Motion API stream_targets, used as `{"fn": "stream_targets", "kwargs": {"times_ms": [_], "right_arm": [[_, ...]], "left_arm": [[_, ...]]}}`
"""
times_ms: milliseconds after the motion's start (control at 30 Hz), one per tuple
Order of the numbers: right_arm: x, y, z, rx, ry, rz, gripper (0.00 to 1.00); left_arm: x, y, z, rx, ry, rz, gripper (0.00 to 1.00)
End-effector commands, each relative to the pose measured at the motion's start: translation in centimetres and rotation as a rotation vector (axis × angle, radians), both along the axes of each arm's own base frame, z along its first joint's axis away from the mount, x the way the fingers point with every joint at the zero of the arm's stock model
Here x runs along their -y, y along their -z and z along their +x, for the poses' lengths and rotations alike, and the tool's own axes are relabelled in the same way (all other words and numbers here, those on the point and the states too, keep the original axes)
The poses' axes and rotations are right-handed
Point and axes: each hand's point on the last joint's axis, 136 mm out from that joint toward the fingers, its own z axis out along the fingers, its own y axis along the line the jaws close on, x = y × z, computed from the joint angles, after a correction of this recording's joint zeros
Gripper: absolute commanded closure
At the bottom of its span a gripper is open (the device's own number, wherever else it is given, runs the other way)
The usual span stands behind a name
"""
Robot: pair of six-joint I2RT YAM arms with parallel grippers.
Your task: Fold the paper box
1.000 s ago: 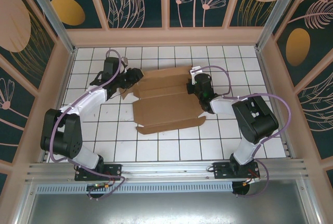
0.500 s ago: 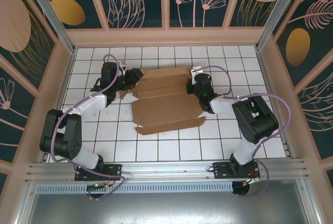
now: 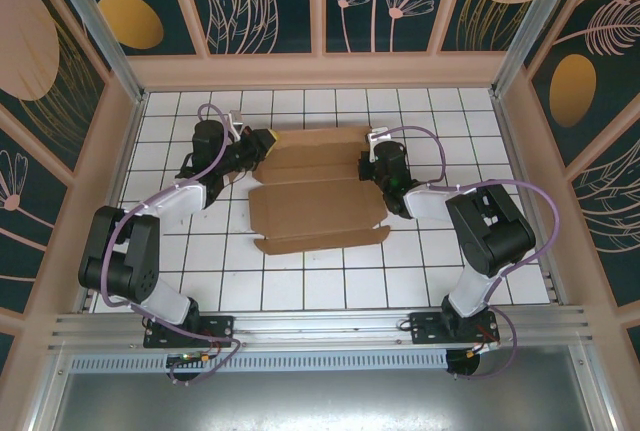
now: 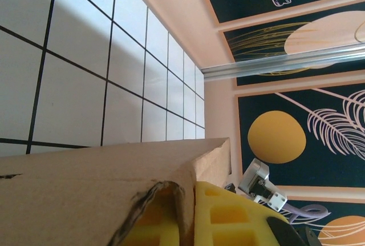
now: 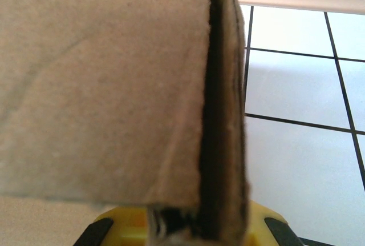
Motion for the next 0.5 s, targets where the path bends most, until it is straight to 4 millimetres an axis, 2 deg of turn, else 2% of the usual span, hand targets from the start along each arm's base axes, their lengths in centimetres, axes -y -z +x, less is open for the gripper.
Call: {"fn": "stream_targets", "kwargs": {"times_ms": [0, 67, 200, 267, 367, 467], "right_arm": [[0.0, -1.9, 0.4, 0.044, 0.022, 0.029, 1.00], [0.5, -1.9, 0.4, 0.051, 0.045, 0.019, 1.00], [1.4, -2.0, 0.6, 0.055, 0.082, -0.005, 1.00], [1.8, -1.9, 0.7, 0.052, 0.103, -0.019, 1.00], [2.3, -1.9, 0.7, 0.049, 0.124, -0.032, 1.00], [2.5, -1.7, 0.9, 0.044, 0.128, -0.043, 1.00]], "left_arm": [[-0.1, 0.7, 0.1, 0.005, 0.008, 0.026, 0.95], [-0.2, 1.0, 0.1, 0.004, 0.006, 0.051, 0.94], [-1.3, 2.0, 0.2, -0.021, -0.023, 0.167, 0.71], [-2.1, 2.2, -0.1, -0.019, -0.043, 0.234, 0.64], [-3.4, 1.8, -0.7, 0.008, -0.079, 0.316, 0.62], [-4.5, 1.6, -1.6, 0.038, -0.101, 0.383, 0.66]]}}
